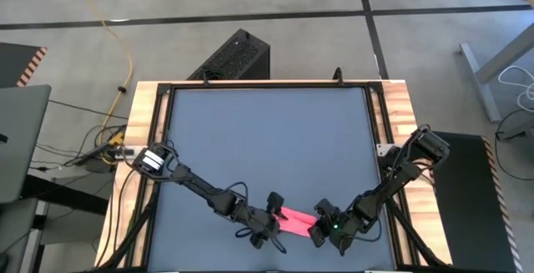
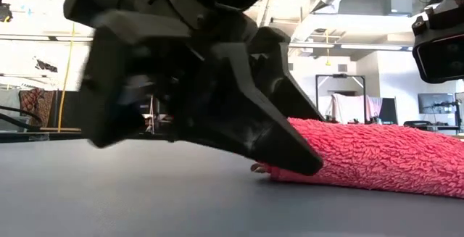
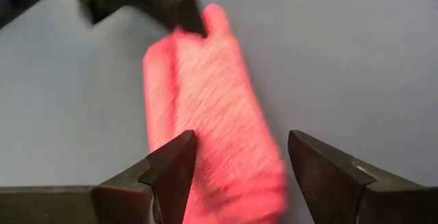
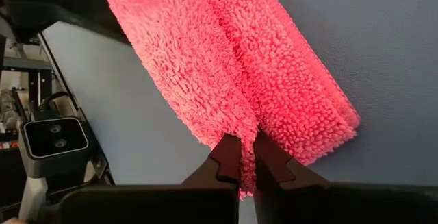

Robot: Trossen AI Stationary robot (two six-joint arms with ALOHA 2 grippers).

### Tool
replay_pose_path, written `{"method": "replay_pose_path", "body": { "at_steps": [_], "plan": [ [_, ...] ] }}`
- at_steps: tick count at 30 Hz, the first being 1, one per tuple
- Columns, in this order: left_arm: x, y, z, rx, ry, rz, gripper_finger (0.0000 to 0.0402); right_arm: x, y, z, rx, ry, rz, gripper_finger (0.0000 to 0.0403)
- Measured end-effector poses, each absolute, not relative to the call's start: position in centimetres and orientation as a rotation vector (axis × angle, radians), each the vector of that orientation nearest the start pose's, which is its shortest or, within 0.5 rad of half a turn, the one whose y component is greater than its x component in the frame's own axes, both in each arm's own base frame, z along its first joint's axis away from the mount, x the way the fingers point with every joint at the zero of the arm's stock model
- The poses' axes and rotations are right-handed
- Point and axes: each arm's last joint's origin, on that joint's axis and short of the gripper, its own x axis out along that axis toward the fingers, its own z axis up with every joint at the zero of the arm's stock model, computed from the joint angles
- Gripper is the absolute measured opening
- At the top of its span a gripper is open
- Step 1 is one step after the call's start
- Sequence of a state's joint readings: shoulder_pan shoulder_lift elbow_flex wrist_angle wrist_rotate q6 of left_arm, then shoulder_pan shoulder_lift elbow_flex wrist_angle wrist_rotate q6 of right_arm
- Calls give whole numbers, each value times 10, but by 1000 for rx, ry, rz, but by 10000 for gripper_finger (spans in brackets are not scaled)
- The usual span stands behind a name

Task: Roll towel
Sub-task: Roll the microfiber towel

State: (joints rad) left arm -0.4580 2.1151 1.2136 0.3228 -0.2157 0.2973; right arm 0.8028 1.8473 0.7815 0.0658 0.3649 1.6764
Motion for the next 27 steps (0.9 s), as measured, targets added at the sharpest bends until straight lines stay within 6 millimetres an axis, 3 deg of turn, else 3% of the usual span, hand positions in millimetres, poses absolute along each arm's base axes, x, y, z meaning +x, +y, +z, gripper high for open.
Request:
{"method": "replay_pose_path", "body": {
  "at_steps": [10, 14, 20, 27],
  "plan": [
    [396, -182, 121, 415, 531, -264, 212, 226, 219, 92, 1004, 886, -370, 34],
    [397, -178, 120, 357, 551, -276, 158, 226, 219, 92, 1017, 884, -377, 45],
    [400, -171, 119, 268, 580, -284, 28, 226, 219, 93, 1069, 878, -401, 85],
    [403, -148, 113, 10, 716, -340, 6, 221, 220, 118, 988, 815, -314, 118]
  ]
}}
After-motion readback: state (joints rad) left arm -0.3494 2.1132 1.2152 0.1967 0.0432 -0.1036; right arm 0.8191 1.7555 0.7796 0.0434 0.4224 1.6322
